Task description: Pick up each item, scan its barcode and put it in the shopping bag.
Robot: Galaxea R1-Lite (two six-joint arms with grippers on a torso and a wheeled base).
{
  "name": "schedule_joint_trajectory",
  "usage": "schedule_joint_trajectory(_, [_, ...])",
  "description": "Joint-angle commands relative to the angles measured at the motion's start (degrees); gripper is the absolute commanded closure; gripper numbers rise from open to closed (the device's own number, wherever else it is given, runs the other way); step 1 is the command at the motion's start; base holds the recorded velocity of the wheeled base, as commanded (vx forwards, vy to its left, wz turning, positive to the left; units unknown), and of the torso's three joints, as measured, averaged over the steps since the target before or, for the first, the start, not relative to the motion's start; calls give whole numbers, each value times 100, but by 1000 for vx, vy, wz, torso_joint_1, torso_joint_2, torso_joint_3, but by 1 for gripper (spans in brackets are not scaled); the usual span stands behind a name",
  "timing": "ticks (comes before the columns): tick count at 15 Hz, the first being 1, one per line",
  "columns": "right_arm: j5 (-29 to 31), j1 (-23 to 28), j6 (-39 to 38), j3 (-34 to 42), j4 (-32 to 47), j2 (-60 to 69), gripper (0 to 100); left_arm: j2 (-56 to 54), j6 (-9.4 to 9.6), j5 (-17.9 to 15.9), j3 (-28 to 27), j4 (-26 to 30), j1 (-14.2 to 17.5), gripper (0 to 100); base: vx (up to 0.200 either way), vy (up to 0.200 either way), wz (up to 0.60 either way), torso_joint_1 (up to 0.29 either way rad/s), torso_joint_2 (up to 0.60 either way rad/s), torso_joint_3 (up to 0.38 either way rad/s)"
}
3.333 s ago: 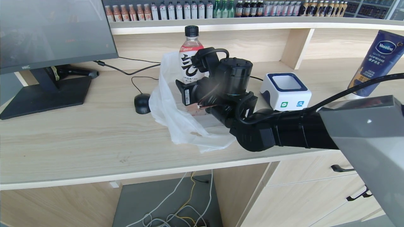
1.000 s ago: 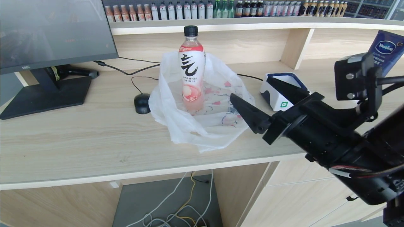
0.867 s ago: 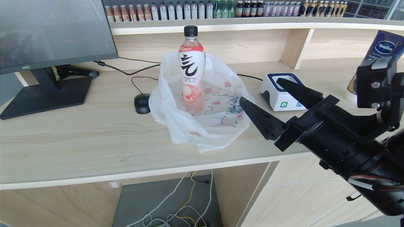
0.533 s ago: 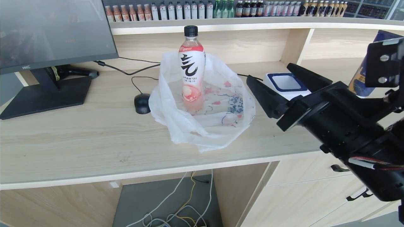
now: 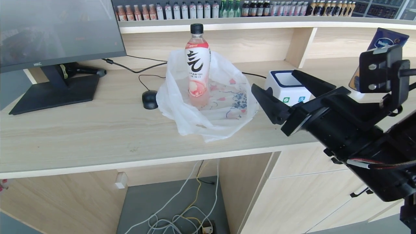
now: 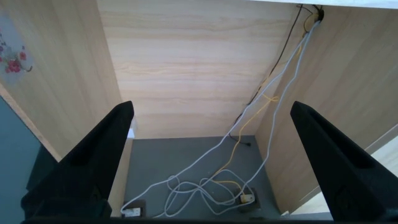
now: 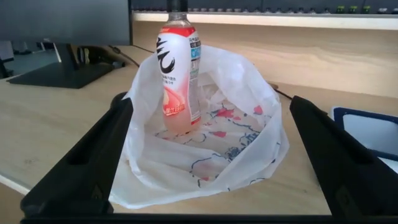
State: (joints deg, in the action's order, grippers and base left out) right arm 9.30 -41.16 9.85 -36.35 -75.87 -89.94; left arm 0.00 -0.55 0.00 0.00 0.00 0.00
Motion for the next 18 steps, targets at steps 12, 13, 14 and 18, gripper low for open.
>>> schedule_joint_trajectory(12, [-34,538,105,568,-507,-102,0,0,-24,0,0,0,0,0,0,-150,0,1,5,2])
schedule_joint_trajectory(13, [-16,538,105,603,-499,-59,0,0,-24,0,0,0,0,0,0,-200,0,2,-2,2])
schedule_joint_trajectory(14, [-16,547,105,656,-499,-23,0,0,-24,0,0,0,0,0,0,-200,0,7,2,2])
schedule_joint_trajectory(18, [-25,653,105,752,-534,82,0,0,-33,0,0,-18,0,0,0,-200,0,-1,0,-2])
